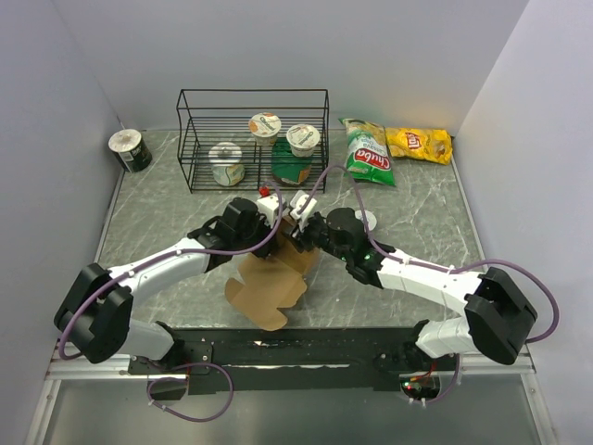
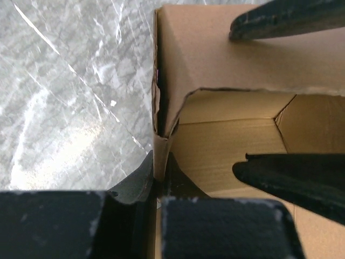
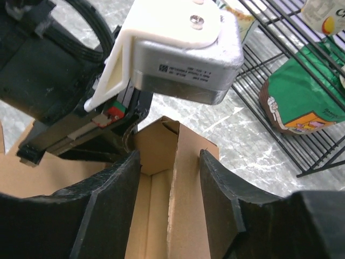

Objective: Fold the paper box

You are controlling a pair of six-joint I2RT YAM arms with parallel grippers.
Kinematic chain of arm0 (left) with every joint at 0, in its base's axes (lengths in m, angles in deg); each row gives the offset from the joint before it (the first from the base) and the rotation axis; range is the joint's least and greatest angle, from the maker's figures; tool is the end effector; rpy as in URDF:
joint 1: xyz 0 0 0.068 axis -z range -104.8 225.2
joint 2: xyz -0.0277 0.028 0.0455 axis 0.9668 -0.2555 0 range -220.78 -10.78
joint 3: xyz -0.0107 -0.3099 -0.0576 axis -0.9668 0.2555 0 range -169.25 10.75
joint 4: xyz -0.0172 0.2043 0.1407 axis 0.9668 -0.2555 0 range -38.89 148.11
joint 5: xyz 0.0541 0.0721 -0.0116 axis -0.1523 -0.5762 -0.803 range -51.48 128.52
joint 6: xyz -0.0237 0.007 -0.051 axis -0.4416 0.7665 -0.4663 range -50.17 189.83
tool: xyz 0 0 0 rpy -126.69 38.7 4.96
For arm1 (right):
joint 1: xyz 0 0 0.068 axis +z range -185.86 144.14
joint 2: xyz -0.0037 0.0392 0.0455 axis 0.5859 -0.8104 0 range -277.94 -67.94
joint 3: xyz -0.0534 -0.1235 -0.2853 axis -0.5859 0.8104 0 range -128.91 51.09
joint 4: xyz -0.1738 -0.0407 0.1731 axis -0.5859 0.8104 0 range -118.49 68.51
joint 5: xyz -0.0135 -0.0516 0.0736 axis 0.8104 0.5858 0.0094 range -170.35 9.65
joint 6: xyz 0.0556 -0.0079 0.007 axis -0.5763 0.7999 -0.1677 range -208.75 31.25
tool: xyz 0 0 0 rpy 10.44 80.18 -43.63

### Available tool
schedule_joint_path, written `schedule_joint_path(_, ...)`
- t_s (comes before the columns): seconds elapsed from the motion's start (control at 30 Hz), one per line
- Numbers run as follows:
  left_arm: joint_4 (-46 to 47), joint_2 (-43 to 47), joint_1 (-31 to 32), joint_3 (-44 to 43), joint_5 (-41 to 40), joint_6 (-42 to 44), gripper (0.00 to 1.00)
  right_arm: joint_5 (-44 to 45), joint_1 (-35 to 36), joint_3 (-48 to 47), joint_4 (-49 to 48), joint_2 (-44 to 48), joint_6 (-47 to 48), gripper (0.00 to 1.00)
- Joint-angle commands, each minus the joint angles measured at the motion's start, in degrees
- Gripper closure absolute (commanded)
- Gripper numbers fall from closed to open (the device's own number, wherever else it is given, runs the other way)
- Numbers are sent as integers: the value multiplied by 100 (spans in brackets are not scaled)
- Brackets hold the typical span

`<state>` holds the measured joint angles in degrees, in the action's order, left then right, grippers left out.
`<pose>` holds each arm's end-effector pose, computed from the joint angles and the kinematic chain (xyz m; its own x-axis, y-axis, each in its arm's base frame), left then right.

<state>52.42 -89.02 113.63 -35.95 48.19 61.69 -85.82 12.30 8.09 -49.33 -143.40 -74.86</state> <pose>0.2119 -0.1765 0.2765 -0.5708 0.2748 -0.7737 0.6432 0.7353 -0.2134 0.1846 0.2120 0.3151 0.0626 -0.2884 -0.9555 -0.8128 0.5408 -0.2165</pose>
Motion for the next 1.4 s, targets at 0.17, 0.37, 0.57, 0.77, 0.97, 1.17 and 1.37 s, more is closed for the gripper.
schedule_joint_path(0.17, 279, 10, 15, -322, 342, 32, 99, -648, 123, 170, -87, -240, 88, 49)
schedule_joint_path(0.37, 332, -7, 6, -296, 737, 93, 99, -709, 193, 126, -122, -495, 35, 49)
schedule_joint_path(0.57, 244, -192, 24, -358, 668, 67, 99, -622, 273, 169, -166, -619, 17, 50)
schedule_joint_path(0.77, 42, -359, 24, -507, 413, 49, 99, -244, 299, -23, 62, -417, -307, 39)
schedule_joint_path(0.97, -415, -570, 24, -735, 211, 199, 99, 125, 282, -191, 404, 163, -642, 14)
schedule_joint_path(1.17, -941, -658, 15, -972, 97, 383, 99, 774, 264, -138, 1256, 611, -633, 14)
schedule_joint_path(1.37, -1338, -825, 24, -1201, -53, 550, 99, 1022, 71, 38, 1828, 1025, -633, 15)
